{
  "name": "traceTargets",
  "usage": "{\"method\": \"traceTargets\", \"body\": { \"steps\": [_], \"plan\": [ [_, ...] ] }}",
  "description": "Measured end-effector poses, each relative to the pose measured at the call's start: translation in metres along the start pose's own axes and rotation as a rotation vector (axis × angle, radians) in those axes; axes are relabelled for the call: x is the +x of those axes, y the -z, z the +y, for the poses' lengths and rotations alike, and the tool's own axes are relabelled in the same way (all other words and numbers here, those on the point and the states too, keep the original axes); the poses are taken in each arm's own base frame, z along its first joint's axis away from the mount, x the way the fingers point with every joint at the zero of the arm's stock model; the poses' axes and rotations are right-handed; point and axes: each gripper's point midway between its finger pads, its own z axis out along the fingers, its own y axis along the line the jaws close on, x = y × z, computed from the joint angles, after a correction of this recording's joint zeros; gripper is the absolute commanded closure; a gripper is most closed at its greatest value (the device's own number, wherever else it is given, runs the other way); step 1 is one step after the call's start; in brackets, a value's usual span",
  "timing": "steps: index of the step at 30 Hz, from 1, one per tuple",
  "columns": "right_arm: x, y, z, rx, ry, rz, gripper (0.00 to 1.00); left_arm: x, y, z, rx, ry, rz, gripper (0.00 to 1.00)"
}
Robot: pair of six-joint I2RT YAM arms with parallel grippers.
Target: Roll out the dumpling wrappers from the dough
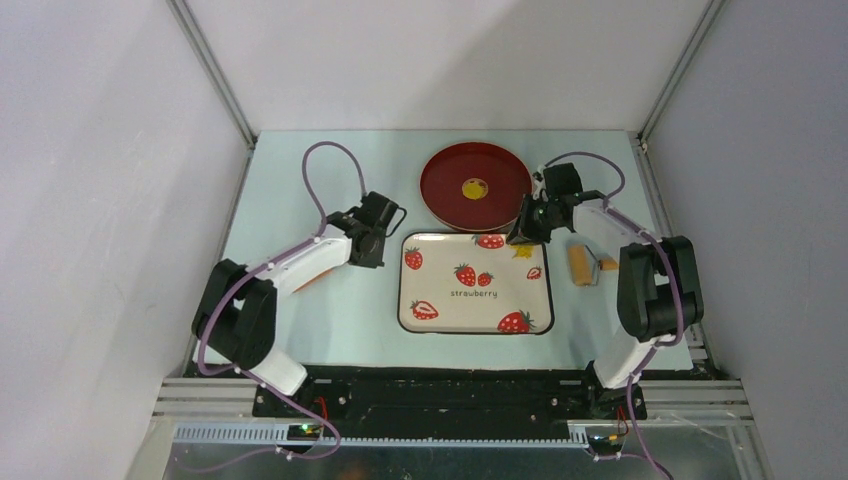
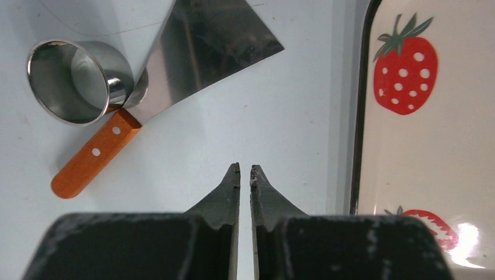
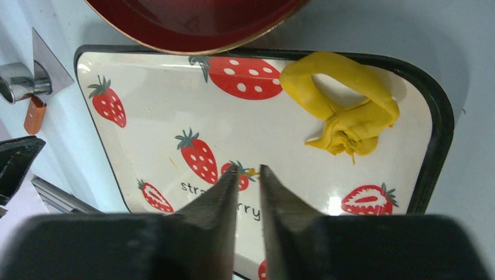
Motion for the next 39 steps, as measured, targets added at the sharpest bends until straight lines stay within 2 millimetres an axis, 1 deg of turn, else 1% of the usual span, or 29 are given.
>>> {"method": "traceTargets", "body": {
  "steps": [1, 2, 3, 4, 5, 6, 7, 8, 9, 10, 11, 12, 13, 14, 15, 16, 17, 18, 24, 31, 35, 39],
  "plan": [
    [0.002, 0.001, -0.002, 0.001, -0.001, -0.001, 0.6, 0.0, 0.001, -0.001, 0.009, 0.008, -0.008, 0.95],
    [0.004, 0.002, -0.003, 0.001, -0.001, -0.003, 0.57, -0.001, 0.001, -0.001, 0.021, 0.019, -0.019, 0.93],
    [0.005, 0.003, -0.005, 0.001, -0.001, -0.007, 0.5, 0.0, 0.0, -0.003, 0.033, 0.026, -0.021, 0.88],
    [0.006, 0.005, -0.006, -0.001, 0.0, -0.014, 0.46, -0.003, 0.004, -0.002, 0.053, 0.048, -0.045, 0.86],
    [0.007, 0.008, -0.006, -0.003, -0.001, -0.022, 0.38, -0.005, 0.006, -0.003, 0.076, 0.072, -0.067, 0.8],
    [0.008, 0.011, -0.007, -0.008, 0.004, -0.036, 0.31, -0.007, 0.009, -0.002, 0.098, 0.096, -0.085, 0.77],
    [0.008, 0.014, -0.008, -0.012, 0.003, -0.047, 0.28, -0.01, 0.012, -0.001, 0.122, 0.123, -0.108, 0.7],
    [0.008, 0.017, -0.009, -0.015, 0.004, -0.061, 0.22, -0.012, 0.015, 0.001, 0.147, 0.152, -0.132, 0.65],
    [0.009, 0.02, -0.01, -0.017, 0.007, -0.072, 0.18, -0.014, 0.019, 0.004, 0.165, 0.18, -0.153, 0.54],
    [0.008, 0.022, -0.011, -0.021, 0.009, -0.089, 0.13, -0.019, 0.023, 0.008, 0.193, 0.221, -0.185, 0.48],
    [0.009, 0.025, -0.013, -0.025, 0.011, -0.105, 0.11, -0.022, 0.027, 0.012, 0.213, 0.255, -0.211, 0.37],
    [0.011, 0.028, -0.015, -0.027, 0.007, -0.115, 0.07, -0.027, 0.031, 0.017, 0.236, 0.293, -0.246, 0.28],
    [0.013, 0.031, -0.017, -0.031, 0.006, -0.126, 0.06, -0.031, 0.036, 0.021, 0.261, 0.324, -0.276, 0.24],
    [0.015, 0.034, -0.018, -0.034, 0.004, -0.134, 0.04, -0.034, 0.04, 0.024, 0.281, 0.347, -0.304, 0.17],
    [0.016, 0.037, -0.02, -0.042, 0.003, -0.149, 0.02, -0.036, 0.043, 0.026, 0.302, 0.368, -0.328, 0.14],
    [0.018, 0.04, -0.022, -0.05, -0.001, -0.162, 0.01, -0.039, 0.047, 0.029, 0.329, 0.395, -0.362, 0.08],
    [0.019, 0.044, -0.024, -0.056, -0.006, -0.176, 0.01, -0.039, 0.051, 0.03, 0.35, 0.409, -0.381, 0.06],
    [0.019, 0.049, -0.025, -0.062, -0.01, -0.191, 0.01, -0.041, 0.054, 0.032, 0.378, 0.436, -0.41, 0.02],
    [0.019, 0.069, -0.029, -0.093, -0.004, -0.28, 0.01, -0.047, 0.069, 0.046, 0.501, 0.552, -0.547, 0.0],
    [0.02, 0.08, -0.031, -0.103, 0.003, -0.332, 0.01, -0.061, 0.079, 0.048, 0.56, 0.571, -0.636, 0.0],
    [0.02, 0.083, -0.039, -0.07, 0.016, -0.371, 0.01, -0.064, 0.081, 0.062, 0.498, 0.58, -0.723, 0.0],
    [0.021, 0.087, -0.056, 0.016, 0.025, -0.435, 0.0, -0.063, 0.077, 0.091, 0.332, 0.561, -0.82, 0.0]
  ]
}}
